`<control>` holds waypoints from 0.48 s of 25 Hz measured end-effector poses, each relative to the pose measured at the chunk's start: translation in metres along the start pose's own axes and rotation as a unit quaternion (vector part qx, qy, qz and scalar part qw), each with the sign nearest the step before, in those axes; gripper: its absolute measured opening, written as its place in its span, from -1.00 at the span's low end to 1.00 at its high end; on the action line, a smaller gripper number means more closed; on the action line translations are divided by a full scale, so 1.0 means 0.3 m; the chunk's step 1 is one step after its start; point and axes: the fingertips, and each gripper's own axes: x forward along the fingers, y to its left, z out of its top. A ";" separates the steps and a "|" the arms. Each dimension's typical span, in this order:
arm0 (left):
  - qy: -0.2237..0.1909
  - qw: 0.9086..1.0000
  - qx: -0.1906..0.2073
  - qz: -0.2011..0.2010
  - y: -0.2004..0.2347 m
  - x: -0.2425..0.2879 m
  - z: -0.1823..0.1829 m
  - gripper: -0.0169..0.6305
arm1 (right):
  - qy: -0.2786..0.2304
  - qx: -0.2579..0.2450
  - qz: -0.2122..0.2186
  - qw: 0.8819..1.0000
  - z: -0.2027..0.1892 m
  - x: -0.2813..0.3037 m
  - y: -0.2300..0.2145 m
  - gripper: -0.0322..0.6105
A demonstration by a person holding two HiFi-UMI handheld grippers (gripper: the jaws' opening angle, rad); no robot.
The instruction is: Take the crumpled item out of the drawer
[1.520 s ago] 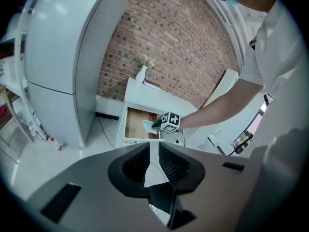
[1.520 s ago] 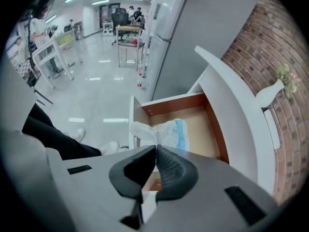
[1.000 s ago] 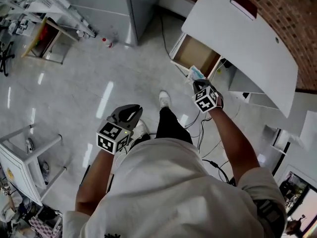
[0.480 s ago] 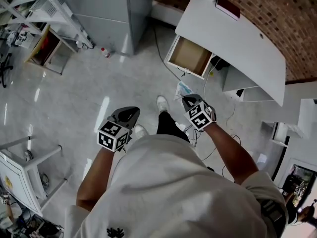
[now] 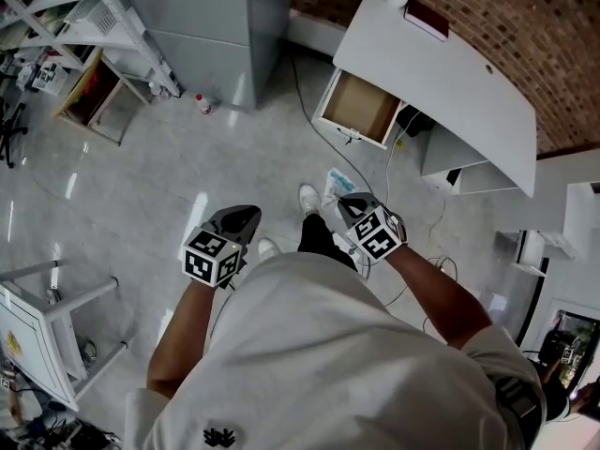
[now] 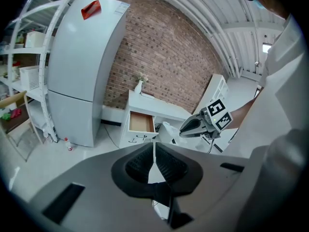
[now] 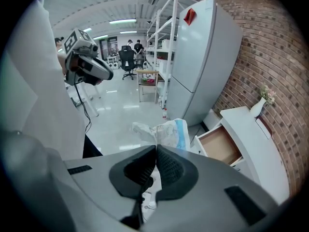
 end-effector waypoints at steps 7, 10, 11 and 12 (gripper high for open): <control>-0.007 1.000 -0.006 0.007 -0.013 -0.049 -0.039 -0.85 | -0.006 -0.011 0.005 1.000 0.013 -0.020 0.062 -0.81; -0.010 1.000 -0.007 0.011 -0.021 -0.063 -0.044 -0.85 | -0.008 -0.016 0.007 1.000 0.020 -0.027 0.075 -0.81; -0.011 1.000 -0.008 0.012 -0.025 -0.068 -0.044 -0.85 | -0.008 -0.016 0.009 1.000 0.022 -0.032 0.080 -0.81; -0.012 1.000 -0.009 0.013 -0.027 -0.074 -0.046 -0.85 | -0.010 -0.016 0.010 1.000 0.026 -0.036 0.087 -0.81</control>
